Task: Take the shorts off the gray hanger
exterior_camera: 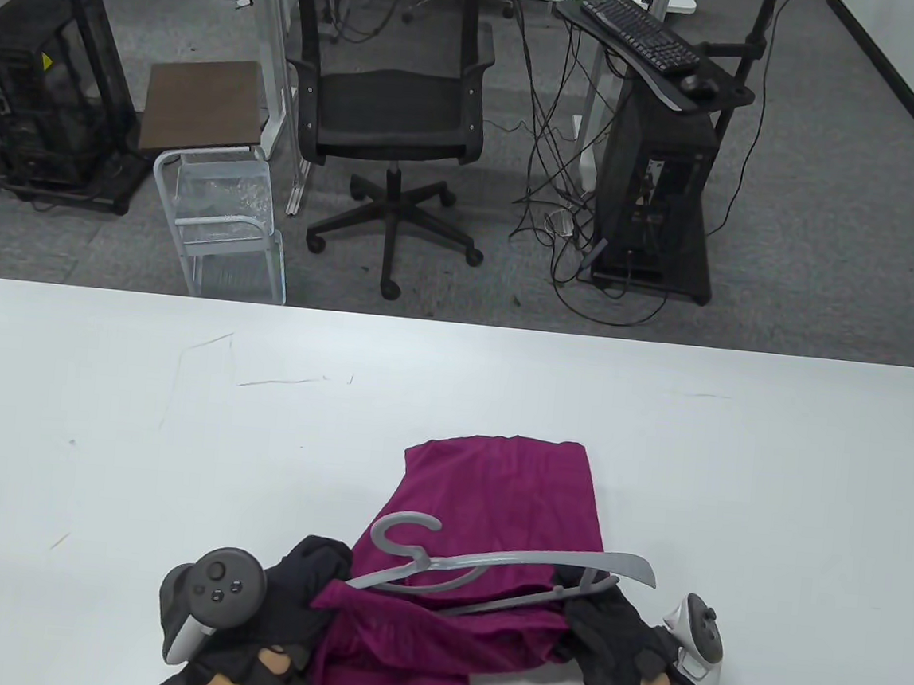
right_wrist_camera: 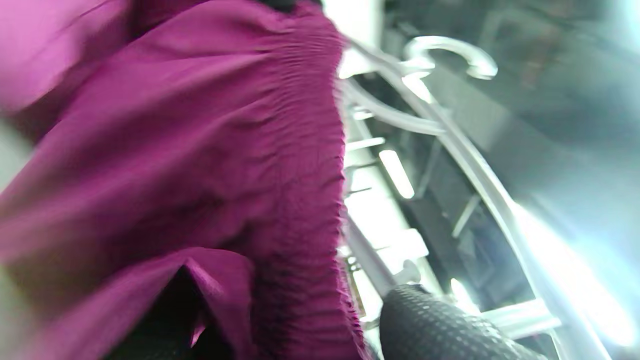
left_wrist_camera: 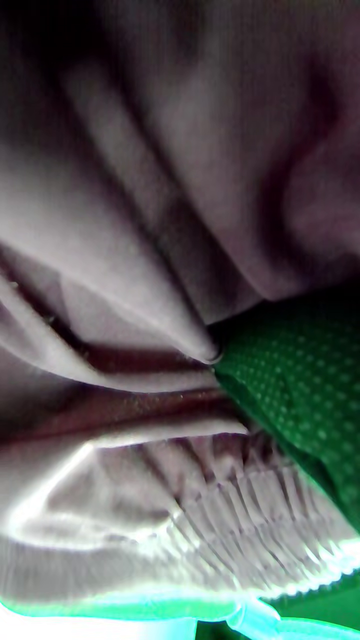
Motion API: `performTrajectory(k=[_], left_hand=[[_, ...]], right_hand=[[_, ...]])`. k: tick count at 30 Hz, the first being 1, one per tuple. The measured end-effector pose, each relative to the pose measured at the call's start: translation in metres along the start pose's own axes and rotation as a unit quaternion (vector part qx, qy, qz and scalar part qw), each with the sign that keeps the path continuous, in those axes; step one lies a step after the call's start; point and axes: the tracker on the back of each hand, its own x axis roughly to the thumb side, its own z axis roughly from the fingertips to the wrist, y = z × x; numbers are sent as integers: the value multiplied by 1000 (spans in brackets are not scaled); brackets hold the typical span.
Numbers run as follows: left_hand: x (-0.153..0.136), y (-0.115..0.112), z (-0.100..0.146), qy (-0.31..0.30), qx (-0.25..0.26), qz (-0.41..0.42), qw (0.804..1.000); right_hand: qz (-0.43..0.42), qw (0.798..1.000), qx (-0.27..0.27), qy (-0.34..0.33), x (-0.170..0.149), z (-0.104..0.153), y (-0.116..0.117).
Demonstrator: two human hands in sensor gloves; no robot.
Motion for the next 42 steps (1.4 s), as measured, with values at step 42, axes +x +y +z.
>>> performTrajectory(k=[42], left_hand=[[-92,75,45,44,255,613,746]], right_hand=[[378,902,-180,-108,53,19,-26]])
